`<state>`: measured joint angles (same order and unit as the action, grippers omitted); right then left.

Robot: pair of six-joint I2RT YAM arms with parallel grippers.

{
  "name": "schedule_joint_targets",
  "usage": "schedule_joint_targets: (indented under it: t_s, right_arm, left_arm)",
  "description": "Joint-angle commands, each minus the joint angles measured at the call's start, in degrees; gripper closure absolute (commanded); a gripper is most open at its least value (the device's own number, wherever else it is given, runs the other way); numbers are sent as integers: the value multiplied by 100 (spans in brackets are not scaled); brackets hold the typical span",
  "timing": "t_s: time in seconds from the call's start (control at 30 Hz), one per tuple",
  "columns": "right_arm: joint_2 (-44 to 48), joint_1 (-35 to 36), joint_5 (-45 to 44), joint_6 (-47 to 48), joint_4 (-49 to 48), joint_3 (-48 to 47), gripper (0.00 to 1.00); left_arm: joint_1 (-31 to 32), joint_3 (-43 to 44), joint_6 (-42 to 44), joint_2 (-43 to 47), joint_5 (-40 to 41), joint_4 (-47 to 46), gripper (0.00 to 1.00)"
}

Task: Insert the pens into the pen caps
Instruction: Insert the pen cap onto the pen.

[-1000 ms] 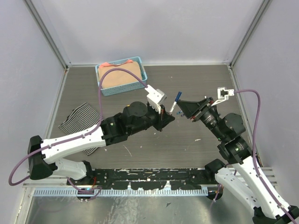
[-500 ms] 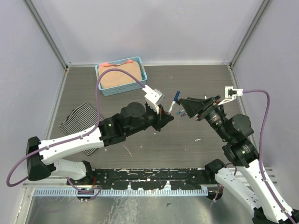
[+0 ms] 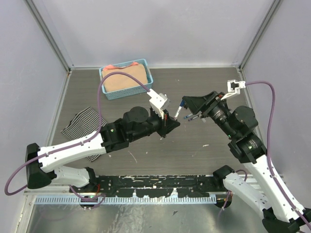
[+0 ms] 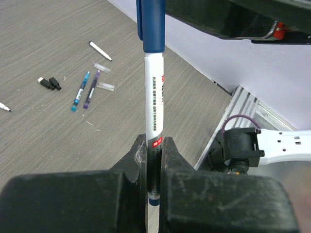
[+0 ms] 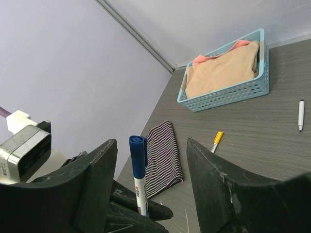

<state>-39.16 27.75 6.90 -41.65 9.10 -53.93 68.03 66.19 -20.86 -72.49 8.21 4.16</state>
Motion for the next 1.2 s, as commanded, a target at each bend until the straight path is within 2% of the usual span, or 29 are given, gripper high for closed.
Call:
schedule_joint_targets:
  t_s: [0.0, 0.47, 0.63, 0.77, 0.97, 1.17]
  right_arm:
    - [-84, 20, 160, -23, -190, -328, 37]
    - [-267, 22, 333, -177, -393, -301, 53]
    - [-268, 20, 354, -177, -400, -251, 61]
    - [-268, 25, 356, -166, -370, -170, 71]
    - [-209, 16, 327, -177, -265, 0, 98]
    - [-146, 20, 277, -125, -78, 179, 100]
  left_arm:
    - [0, -68, 100, 97, -135, -47, 100]
    - [0, -73, 125, 73, -267, 5, 100]
    - [0, -72, 126, 55, -262, 14, 100]
    - [0, -23, 126, 46, -235, 25, 100]
    - [0, 80, 134, 16, -156, 18, 100]
    - [0, 308, 171, 20, 110, 57, 100]
